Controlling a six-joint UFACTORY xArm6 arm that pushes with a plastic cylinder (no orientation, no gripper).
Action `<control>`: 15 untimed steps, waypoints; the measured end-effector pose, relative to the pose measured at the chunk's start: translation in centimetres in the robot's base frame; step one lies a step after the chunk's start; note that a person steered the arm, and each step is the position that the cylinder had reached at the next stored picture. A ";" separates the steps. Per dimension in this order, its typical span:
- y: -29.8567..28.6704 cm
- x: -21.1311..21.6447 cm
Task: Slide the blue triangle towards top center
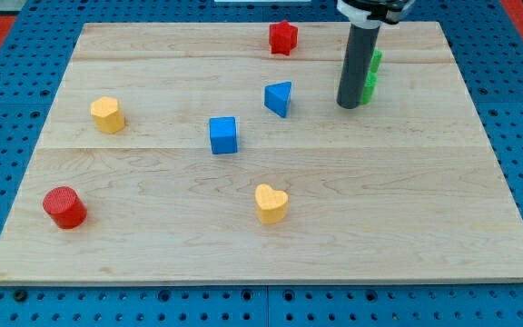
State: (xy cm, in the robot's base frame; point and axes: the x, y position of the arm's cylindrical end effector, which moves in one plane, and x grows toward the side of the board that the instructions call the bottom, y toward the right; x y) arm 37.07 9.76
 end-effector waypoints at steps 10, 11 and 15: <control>-8.2 -2.0; -8.8 -2.6; -14.4 -7.9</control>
State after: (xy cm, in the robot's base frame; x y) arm 29.12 -4.69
